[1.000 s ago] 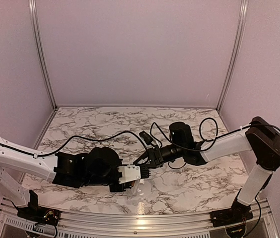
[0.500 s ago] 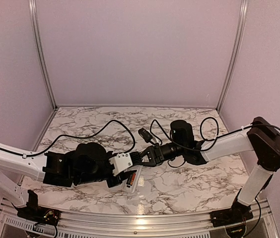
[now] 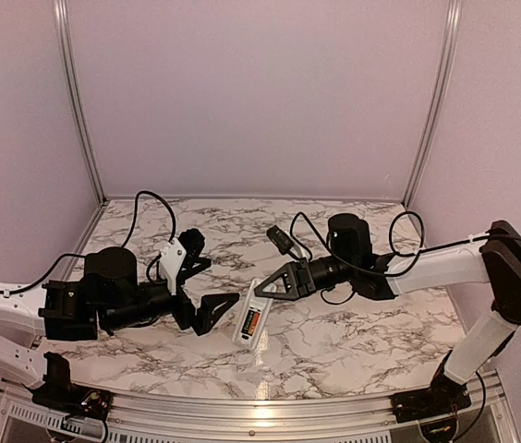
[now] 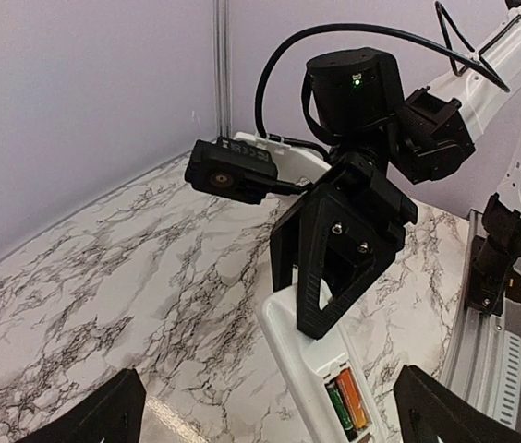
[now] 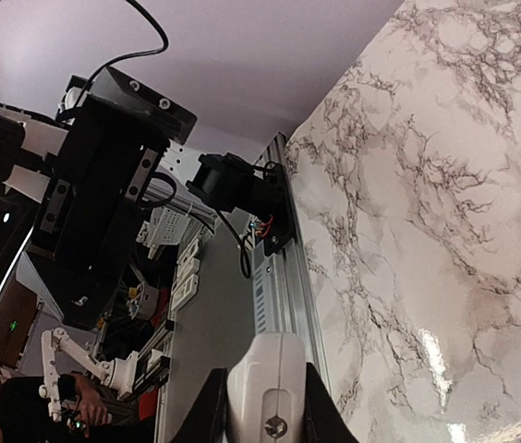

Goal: Load the batteries into the remote control
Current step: Press the battery in the battery compartment.

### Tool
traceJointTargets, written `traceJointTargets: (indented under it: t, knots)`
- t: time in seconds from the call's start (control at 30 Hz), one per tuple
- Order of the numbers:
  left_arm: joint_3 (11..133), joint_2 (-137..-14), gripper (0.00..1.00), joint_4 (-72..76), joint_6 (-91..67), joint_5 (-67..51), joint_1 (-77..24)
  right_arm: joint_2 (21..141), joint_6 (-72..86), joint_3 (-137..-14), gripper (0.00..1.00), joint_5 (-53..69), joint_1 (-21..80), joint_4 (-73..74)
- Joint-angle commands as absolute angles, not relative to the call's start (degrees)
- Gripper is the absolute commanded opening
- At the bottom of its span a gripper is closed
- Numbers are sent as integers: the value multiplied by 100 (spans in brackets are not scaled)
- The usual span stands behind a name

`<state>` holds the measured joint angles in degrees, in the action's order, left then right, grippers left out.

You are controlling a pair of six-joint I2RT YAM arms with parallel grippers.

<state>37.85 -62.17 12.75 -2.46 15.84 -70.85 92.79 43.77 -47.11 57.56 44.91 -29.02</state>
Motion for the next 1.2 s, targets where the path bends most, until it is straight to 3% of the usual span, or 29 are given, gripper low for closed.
traceJointTargets:
  t: [0.0, 0.3, 0.93, 1.0, 1.17]
  knots:
    - [3649, -6313, 99, 1005, -1231, 268, -6792, 8992, 4119, -4963, 0, 5581, 4353, -2777]
    - [4340, -7362, 79, 802, -1817, -774, -6398, 8969, 4089, -5095, 0, 5581, 4359, -2663]
    - [4757, -8177, 30, 512, -1965, -773, -6087, 8909, 4133, -5110, 0, 5686, 4411, -2729]
    - [4778, -8212, 29, 446, -1886, -768, -6082, 8901, 4158, -5109, 0, 5696, 4406, -2745]
    - [4792, -8141, 53, 255, -1652, -930, -6073, 8902, 4198, -5043, 0, 5717, 4324, -2804]
